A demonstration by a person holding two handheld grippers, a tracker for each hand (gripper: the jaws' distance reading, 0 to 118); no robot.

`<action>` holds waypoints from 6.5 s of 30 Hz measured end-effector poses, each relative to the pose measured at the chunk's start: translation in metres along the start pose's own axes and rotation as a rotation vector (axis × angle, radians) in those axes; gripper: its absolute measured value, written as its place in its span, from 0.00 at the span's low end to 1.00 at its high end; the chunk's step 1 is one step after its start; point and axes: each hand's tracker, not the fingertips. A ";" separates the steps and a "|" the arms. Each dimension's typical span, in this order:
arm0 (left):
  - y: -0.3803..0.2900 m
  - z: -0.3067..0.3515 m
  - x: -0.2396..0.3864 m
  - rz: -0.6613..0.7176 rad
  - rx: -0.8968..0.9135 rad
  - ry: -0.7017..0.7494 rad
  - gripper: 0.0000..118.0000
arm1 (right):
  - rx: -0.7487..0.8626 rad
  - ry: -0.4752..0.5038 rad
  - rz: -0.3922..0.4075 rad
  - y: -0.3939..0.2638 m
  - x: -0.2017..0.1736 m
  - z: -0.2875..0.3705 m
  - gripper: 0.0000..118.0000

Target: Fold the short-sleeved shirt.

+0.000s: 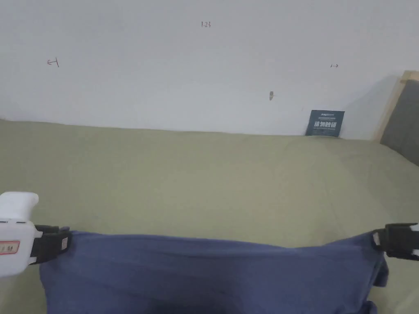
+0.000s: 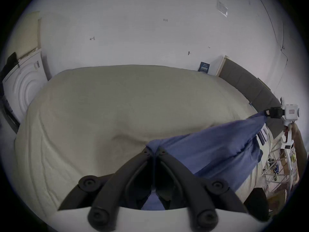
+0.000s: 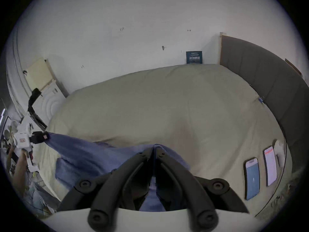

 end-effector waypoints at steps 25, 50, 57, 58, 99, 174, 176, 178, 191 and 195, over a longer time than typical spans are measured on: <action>-0.187 0.020 -0.029 0.252 -0.131 -0.059 0.21 | -0.198 -0.126 -0.167 -0.208 0.040 0.004 0.09; -0.175 0.065 -0.080 0.443 -0.016 -0.220 0.00 | -0.084 0.013 0.114 -0.173 -0.097 0.027 0.05; -0.152 0.012 -0.116 0.486 -0.099 -0.410 0.00 | -0.097 0.034 0.144 -0.172 -0.113 0.018 0.05; -0.151 0.007 -0.118 0.483 -0.092 -0.391 0.01 | -0.095 0.032 0.150 -0.172 -0.115 0.019 0.05; -0.086 -0.052 0.188 0.204 -0.161 -0.712 0.03 | -0.082 -0.041 0.022 -0.175 -0.064 0.010 0.05; -0.176 -0.137 0.075 0.718 -0.277 -0.769 0.10 | -0.113 0.041 -0.018 -0.181 -0.078 0.017 0.05; -0.171 -0.126 0.076 0.701 -0.267 -0.741 0.10 | -0.113 0.032 -0.010 -0.181 -0.078 0.017 0.05; -0.166 -0.120 0.074 0.638 -0.262 -0.697 0.10 | -0.115 0.029 -0.009 -0.178 -0.077 0.016 0.05; -0.145 -0.013 -0.026 0.669 -0.137 -0.484 0.09 | -0.084 0.028 0.015 -0.158 -0.083 0.017 0.05; -0.139 0.047 -0.056 0.694 -0.088 -0.318 0.09 | -0.080 0.048 0.031 -0.155 -0.092 0.014 0.05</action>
